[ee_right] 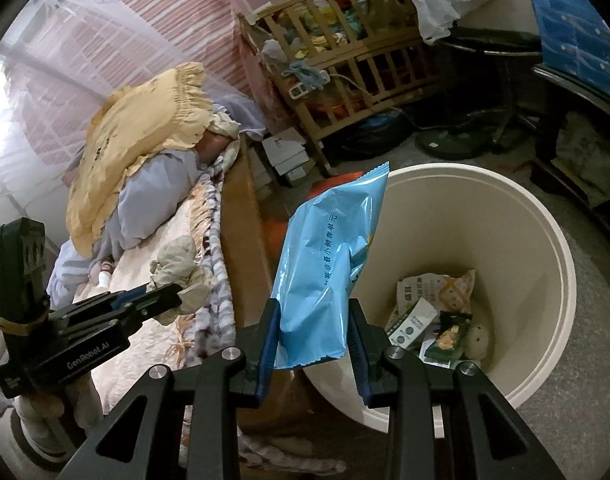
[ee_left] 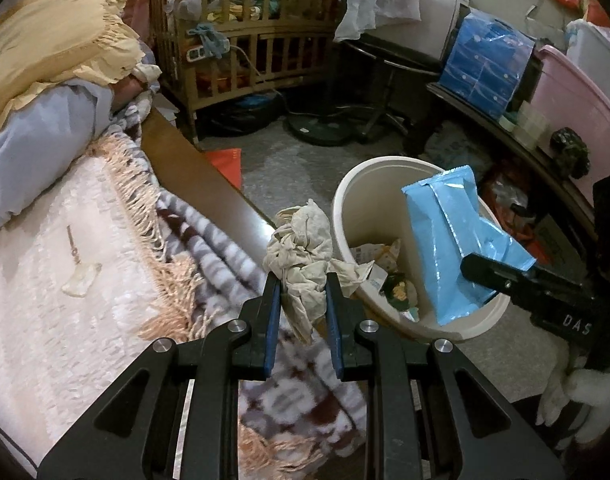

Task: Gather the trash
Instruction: 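Carry the beige cloth and blue plastic bag over the cream bucket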

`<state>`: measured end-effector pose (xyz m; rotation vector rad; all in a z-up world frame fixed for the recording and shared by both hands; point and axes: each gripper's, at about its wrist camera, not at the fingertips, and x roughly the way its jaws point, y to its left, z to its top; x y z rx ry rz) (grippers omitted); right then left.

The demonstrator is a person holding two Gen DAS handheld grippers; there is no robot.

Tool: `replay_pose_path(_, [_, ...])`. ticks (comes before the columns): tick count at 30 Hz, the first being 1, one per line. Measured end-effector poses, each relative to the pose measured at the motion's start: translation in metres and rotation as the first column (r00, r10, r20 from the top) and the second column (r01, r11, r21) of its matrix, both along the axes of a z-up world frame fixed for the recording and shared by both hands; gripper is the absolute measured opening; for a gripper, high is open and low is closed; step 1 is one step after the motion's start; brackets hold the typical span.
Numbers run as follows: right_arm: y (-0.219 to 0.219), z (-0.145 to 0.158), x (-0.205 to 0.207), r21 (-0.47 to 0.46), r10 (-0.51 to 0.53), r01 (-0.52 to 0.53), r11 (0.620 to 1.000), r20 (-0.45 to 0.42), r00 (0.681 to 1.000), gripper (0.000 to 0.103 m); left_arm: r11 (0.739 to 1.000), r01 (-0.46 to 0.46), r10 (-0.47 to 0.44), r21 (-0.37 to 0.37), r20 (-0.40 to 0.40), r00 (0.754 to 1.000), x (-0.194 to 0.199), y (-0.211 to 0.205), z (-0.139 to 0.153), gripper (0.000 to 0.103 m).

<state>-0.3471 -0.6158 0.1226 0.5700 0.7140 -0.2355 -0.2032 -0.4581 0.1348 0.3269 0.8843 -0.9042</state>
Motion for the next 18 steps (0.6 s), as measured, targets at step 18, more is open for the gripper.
replay_pose_path(18, [-0.024,-0.016,-0.012,0.003,-0.08,0.081,0.997,-0.05,0.996,0.031,0.998,0.061,-0.062,-0.018,-0.074,0.995,-0.007,-0.056,-0.012,0.018])
